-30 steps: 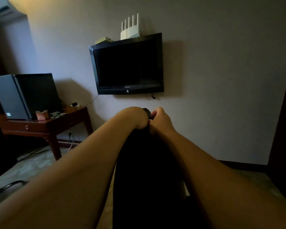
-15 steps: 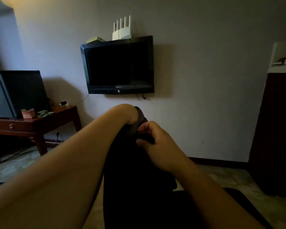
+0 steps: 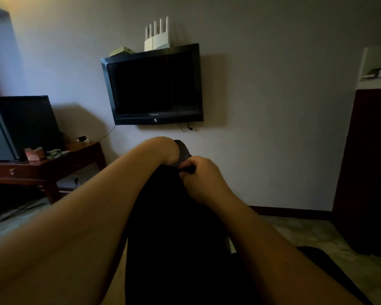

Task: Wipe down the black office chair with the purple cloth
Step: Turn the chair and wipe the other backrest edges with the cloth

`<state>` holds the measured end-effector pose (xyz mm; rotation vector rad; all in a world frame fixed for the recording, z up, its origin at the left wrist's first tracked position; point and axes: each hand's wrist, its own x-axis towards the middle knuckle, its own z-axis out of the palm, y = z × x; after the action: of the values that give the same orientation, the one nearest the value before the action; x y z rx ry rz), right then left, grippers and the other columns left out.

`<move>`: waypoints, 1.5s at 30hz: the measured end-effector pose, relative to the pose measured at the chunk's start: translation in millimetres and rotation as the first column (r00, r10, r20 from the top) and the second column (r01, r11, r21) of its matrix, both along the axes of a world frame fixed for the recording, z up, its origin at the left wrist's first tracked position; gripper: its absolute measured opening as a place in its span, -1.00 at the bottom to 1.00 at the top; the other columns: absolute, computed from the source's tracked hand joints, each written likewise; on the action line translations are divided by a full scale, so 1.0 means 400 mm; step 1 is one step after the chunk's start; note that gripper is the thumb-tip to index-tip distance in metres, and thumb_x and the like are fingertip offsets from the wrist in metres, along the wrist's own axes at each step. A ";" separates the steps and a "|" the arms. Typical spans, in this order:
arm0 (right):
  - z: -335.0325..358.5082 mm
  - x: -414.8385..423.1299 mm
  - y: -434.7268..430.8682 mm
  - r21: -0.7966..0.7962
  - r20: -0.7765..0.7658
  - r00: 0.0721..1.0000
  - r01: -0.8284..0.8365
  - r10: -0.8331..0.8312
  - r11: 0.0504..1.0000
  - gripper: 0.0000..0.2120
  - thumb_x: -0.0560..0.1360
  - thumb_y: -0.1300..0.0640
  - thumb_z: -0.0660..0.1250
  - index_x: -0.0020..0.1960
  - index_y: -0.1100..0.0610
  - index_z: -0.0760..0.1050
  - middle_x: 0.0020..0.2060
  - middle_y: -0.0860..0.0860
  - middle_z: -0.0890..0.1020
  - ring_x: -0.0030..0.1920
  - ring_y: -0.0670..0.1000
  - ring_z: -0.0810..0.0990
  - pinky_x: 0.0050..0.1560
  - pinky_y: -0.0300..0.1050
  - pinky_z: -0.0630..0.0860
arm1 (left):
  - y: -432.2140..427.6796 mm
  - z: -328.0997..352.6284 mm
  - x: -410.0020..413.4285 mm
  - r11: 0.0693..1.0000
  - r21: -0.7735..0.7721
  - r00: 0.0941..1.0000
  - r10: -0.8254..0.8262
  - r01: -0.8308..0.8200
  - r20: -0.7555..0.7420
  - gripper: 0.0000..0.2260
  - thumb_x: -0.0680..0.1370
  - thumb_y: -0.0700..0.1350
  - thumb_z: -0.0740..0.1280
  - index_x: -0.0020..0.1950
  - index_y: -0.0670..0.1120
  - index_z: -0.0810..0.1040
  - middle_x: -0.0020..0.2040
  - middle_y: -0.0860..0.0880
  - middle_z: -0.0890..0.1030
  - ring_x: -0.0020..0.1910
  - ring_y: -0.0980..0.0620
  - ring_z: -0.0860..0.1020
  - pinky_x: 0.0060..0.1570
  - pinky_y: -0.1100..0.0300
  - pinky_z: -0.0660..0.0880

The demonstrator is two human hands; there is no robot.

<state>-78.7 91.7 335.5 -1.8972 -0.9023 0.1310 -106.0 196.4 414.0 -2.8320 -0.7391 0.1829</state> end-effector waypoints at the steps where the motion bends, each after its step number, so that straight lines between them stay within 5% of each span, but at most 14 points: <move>1: 0.016 0.025 0.030 -0.065 0.016 1.000 0.026 -0.025 0.998 -0.72 0.54 0.23 0.31 0.23 0.04 0.52 0.15 0.01 0.57 0.15 0.02 0.54 0.16 -0.13 0.46 | 0.006 -0.001 0.003 1.000 -0.003 1.000 -0.010 0.010 0.000 -0.81 0.66 -0.19 0.17 0.15 -0.22 0.53 -0.16 -0.07 0.45 -0.05 0.02 0.44 0.18 0.17 0.38; 7: 0.036 0.165 0.167 -0.121 0.061 0.983 0.180 -0.174 0.976 -0.73 0.46 0.30 0.35 0.15 0.18 0.48 0.02 0.12 0.57 -0.14 -0.01 0.51 -0.03 -0.06 0.51 | 0.026 0.001 0.012 0.998 0.012 0.998 -0.058 0.058 -0.037 -0.73 0.65 -0.20 0.16 0.31 -0.26 0.47 -0.18 -0.03 0.42 -0.02 -0.02 0.44 0.18 0.14 0.37; 12: 0.017 0.303 0.262 -0.091 0.052 0.954 0.299 -0.295 0.950 -0.63 0.43 0.30 0.35 0.21 0.16 0.38 0.00 0.10 0.52 -0.05 0.07 0.54 -0.05 -0.02 0.54 | 0.028 0.007 0.021 0.997 -0.005 0.995 -0.077 0.077 -0.056 -0.70 0.66 -0.22 0.16 0.36 -0.28 0.41 -0.04 -0.09 0.47 0.06 -0.06 0.47 0.17 0.15 0.36; 18: -0.010 0.413 0.333 -0.242 0.132 0.936 0.350 -0.327 0.905 -0.86 0.49 0.28 0.28 0.01 0.22 0.56 -0.08 0.14 0.57 -0.36 0.02 0.39 -0.43 -0.17 0.26 | 0.044 -0.004 0.034 0.996 0.014 0.992 -0.089 0.090 -0.085 -0.69 0.66 -0.24 0.13 0.37 -0.33 0.40 -0.20 -0.07 0.35 -0.02 -0.06 0.42 0.21 0.09 0.39; 23: -0.022 0.394 0.277 -0.177 0.088 0.961 0.273 -0.261 0.946 -0.76 0.55 0.26 0.28 0.18 0.18 0.60 0.10 0.13 0.64 0.05 0.12 0.60 0.05 -0.09 0.51 | 0.041 -0.005 0.035 0.996 0.011 0.993 -0.087 0.088 -0.074 -0.72 0.66 -0.20 0.14 0.28 -0.31 0.48 -0.27 -0.03 0.35 -0.06 -0.02 0.42 0.17 0.12 0.38; 30: -0.044 0.172 0.101 0.065 0.301 0.952 0.039 -0.056 0.997 -0.74 0.55 0.27 0.28 0.22 0.13 0.57 0.12 0.03 0.58 0.04 -0.07 0.52 0.09 -0.28 0.40 | 0.030 -0.006 0.030 0.994 0.059 0.993 -0.089 0.094 -0.074 -0.84 0.65 -0.19 0.16 0.08 -0.18 0.52 -0.27 -0.01 0.37 -0.07 0.00 0.43 0.19 0.13 0.38; 34: -0.057 0.020 -0.026 0.139 0.247 0.967 -0.102 0.065 0.985 -0.81 0.55 0.20 0.33 0.09 -0.05 0.56 -0.03 -0.26 0.53 -0.02 -0.26 0.52 0.09 -0.43 0.43 | 0.026 -0.008 0.028 0.993 0.095 0.991 -0.066 0.077 -0.112 -0.76 0.65 -0.20 0.17 0.20 -0.27 0.54 -0.23 -0.04 0.41 -0.01 -0.06 0.47 0.24 0.09 0.39; 38: -0.072 -0.066 -0.100 0.236 0.127 0.978 -0.191 0.164 0.953 -0.79 0.55 0.17 0.34 0.00 -0.16 0.50 -0.05 -0.33 0.55 0.04 -0.39 0.49 -0.03 -0.57 0.38 | 0.022 -0.010 0.025 0.994 0.094 0.995 -0.052 0.060 -0.089 -0.74 0.65 -0.23 0.15 0.25 -0.31 0.52 -0.11 -0.09 0.44 0.03 -0.08 0.49 0.23 0.10 0.40; 45: -0.028 0.079 0.061 0.159 0.017 0.998 -0.056 0.054 0.986 -0.83 0.57 0.22 0.28 0.05 -0.04 0.45 -0.05 -0.16 0.54 -0.05 -0.18 0.51 -0.01 -0.31 0.46 | 0.047 -0.014 0.030 0.995 0.059 0.997 -0.074 0.076 -0.035 -0.74 0.66 -0.17 0.14 0.24 -0.24 0.52 -0.27 0.01 0.37 -0.08 0.02 0.42 0.17 0.14 0.37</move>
<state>-47.3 116.2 324.5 -1.7276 -0.9460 0.0771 -94.0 215.0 408.6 -2.7867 -0.6193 0.1910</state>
